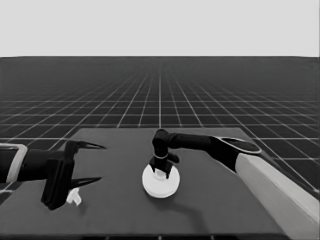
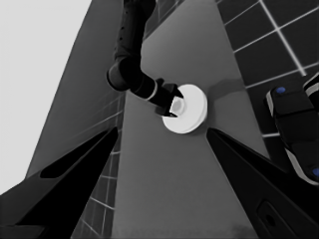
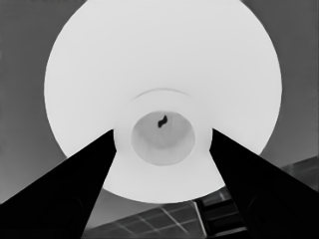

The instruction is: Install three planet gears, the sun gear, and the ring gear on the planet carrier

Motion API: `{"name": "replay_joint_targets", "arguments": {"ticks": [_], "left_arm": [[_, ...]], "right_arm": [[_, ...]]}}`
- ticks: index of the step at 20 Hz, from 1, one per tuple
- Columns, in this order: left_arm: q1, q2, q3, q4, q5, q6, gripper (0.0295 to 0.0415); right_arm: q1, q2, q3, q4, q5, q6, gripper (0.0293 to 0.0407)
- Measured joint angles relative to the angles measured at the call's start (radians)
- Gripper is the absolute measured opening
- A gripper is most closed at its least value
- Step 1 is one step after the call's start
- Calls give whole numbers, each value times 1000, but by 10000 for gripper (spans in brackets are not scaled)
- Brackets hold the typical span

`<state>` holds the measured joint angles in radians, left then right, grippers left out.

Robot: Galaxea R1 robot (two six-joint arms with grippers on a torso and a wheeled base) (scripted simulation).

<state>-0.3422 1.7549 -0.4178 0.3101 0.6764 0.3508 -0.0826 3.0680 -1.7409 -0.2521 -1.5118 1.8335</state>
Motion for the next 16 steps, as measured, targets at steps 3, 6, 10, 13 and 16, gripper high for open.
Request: {"name": "replay_joint_targets", "arguments": {"ticks": [3,6,10,13,16], "left_arm": [[0,0,0,0,0,0,385],[0,0,0,0,0,0,385],[0,0,0,0,0,0,385],[0,0,0,0,0,0,385],[0,0,0,0,0,0,385]], "right_arm": [[0,0,0,0,0,23,373],[0,0,0,0,0,29,384],[1,0,0,0,0,30,385],[41,-6,28,35,-17,-164,387],[99,-10,50,79,-28,-399,385]]}}
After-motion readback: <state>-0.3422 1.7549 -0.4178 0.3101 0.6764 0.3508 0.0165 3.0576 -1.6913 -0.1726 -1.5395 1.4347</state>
